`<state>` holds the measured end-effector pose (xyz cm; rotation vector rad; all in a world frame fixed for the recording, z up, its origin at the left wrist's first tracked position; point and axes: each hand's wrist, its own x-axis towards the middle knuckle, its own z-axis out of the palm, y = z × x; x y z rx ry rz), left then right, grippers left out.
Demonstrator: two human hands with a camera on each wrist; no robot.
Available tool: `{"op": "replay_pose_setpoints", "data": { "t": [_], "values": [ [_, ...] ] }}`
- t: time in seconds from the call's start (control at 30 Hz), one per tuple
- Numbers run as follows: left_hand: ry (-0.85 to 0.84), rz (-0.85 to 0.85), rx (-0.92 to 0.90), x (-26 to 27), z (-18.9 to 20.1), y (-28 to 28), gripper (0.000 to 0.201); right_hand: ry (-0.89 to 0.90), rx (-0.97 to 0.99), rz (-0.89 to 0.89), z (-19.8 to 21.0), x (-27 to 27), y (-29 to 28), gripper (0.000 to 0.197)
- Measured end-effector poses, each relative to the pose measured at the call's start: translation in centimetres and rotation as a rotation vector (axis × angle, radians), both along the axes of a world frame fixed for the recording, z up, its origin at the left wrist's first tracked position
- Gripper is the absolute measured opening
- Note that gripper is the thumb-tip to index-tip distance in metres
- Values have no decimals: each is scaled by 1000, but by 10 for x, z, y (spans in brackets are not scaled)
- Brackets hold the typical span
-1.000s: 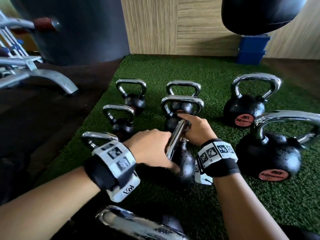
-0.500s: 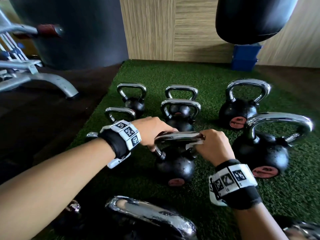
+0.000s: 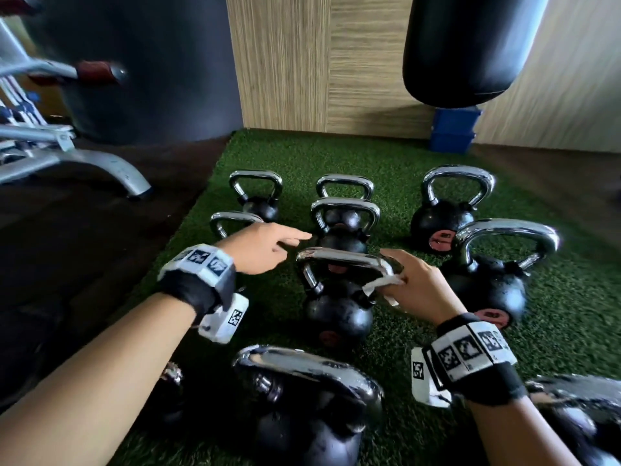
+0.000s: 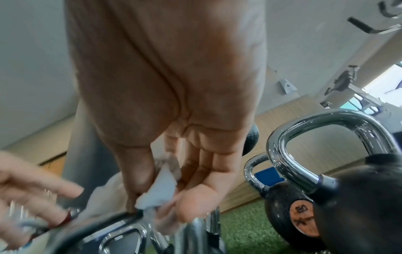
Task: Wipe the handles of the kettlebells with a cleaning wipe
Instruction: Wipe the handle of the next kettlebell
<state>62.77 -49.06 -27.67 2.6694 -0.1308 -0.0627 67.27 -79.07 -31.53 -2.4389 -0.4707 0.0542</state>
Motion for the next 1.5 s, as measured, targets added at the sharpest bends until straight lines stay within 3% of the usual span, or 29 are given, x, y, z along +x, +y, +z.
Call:
{"op": "replay_pose_setpoints", "data": {
  "t": [0.13, 0.23, 0.4, 0.53, 0.63, 0.77, 0.87, 1.0, 1.27, 1.5],
  "values": [
    [-110, 204, -340, -71, -18, 25, 66, 3, 201, 97, 30, -39, 7, 27],
    [-20, 340, -505, -127, -50, 25, 65, 68, 254, 178, 54, -78, 14, 32],
    [102, 220, -536, -176, -97, 9, 83, 135, 299, 360, 69, -133, 14, 42],
    [220, 121, -602, -180, -123, -11, 93, 138, 364, 441, 63, -158, 13, 40],
    [163, 156, -647, -177, -145, -21, 89, -51, 331, 362, 52, -165, 14, 32],
    [47, 210, -716, -170, -171, -40, 92, -197, 309, 290, 45, -169, 8, 38],
    [-58, 232, -763, -174, -176, -49, 84, -215, 298, 244, 44, -175, 4, 43],
    [-129, 303, -769, -183, -182, -55, 74, -257, 241, 191, 40, -188, 5, 36],
    [-155, 338, -785, -180, -188, -56, 66, -365, 158, 215, 37, -191, 21, 35],
    [-143, 316, -803, -178, -197, -52, 69, -364, 131, 149, 24, -192, 21, 19]
  ]
}}
